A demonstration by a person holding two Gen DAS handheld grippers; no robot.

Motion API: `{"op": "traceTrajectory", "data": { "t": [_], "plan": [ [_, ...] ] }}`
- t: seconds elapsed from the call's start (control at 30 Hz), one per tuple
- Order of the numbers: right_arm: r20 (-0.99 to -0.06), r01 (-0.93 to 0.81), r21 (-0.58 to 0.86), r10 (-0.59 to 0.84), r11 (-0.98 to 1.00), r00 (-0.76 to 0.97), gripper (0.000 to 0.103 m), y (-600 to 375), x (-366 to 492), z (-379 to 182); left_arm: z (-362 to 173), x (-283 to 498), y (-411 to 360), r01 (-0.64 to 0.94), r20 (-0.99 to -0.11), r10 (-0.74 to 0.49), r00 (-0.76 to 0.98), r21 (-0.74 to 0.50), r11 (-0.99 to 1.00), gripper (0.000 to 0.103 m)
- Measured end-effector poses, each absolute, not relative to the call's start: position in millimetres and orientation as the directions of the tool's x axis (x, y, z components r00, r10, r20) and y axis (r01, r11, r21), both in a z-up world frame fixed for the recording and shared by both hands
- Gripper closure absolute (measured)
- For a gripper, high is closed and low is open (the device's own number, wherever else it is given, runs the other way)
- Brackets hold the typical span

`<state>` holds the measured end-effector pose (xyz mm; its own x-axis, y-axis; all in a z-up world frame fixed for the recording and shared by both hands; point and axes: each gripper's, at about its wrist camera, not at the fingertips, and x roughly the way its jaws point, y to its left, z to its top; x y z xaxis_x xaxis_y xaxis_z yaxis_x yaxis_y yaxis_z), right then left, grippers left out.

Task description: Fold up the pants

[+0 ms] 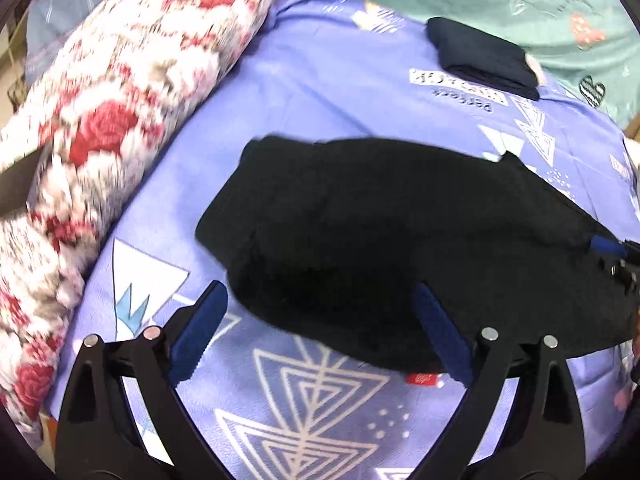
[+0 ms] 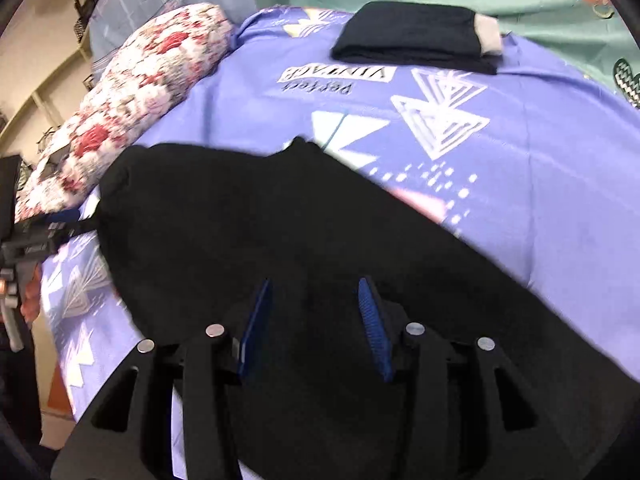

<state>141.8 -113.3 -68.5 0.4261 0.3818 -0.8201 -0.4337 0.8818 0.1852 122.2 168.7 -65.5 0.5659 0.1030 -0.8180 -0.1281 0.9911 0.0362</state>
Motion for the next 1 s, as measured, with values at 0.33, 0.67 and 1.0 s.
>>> {"op": "traceTrajectory", "data": {
  "t": [0.33, 0.67, 1.0],
  "plan": [
    [-0.861, -0.597, 0.163, 0.409, 0.786, 0.303, 0.056, -56, 115, -94, -89, 164, 154, -0.123, -0.849, 0.121, 0.514, 0.066, 0.99, 0.007],
    [-0.844, -0.652, 0.121, 0.424, 0.748, 0.329, 0.103, -66, 89, -72, -114, 166, 186, -0.166, -0.883, 0.068, 0.464, -0.011, 0.986, 0.007],
    [-0.827, -0.591, 0.218, 0.469, 0.777, 0.312, 0.096, -101, 90, -63, -98, 160, 177, -0.161, -0.878, 0.1, 0.468, 0.027, 0.987, 0.007]
  ]
}}
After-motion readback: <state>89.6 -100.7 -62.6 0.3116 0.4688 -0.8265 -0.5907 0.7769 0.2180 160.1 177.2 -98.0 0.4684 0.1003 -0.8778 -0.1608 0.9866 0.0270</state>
